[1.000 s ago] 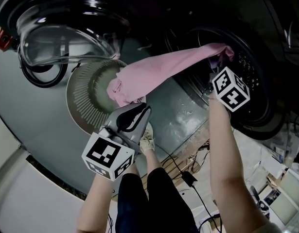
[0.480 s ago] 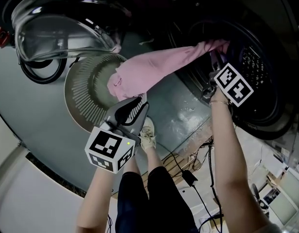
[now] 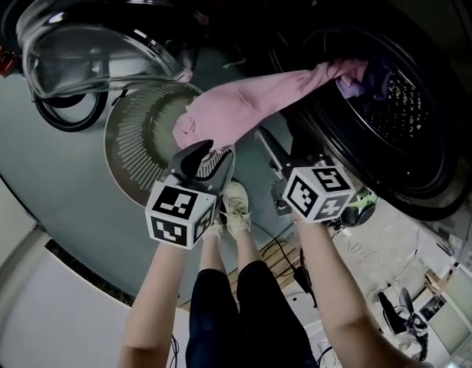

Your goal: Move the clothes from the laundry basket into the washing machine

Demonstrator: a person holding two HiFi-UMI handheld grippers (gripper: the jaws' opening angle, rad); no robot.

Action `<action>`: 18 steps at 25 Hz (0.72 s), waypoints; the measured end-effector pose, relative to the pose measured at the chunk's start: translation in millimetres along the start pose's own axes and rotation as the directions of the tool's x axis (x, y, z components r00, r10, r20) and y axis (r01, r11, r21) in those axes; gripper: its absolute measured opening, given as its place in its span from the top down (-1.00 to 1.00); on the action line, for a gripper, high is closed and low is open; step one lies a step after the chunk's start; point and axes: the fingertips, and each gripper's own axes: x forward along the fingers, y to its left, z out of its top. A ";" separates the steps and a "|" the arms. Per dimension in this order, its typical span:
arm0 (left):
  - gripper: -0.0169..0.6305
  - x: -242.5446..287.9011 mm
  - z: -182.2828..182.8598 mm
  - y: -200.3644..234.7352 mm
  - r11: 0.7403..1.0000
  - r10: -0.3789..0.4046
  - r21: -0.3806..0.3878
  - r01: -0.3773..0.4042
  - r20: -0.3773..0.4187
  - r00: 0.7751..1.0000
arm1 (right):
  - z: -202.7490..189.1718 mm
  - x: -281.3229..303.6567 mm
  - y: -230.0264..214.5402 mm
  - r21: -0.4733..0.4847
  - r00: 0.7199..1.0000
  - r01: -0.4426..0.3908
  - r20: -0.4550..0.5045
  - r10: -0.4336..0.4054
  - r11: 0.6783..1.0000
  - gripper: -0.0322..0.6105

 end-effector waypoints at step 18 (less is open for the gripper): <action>0.48 -19.3 -12.3 16.5 0.999 0.026 -0.037 -0.026 0.004 1.000 | -53.7 49.0 52.2 -0.312 0.985 -0.025 -0.167 -0.029 0.950 0.76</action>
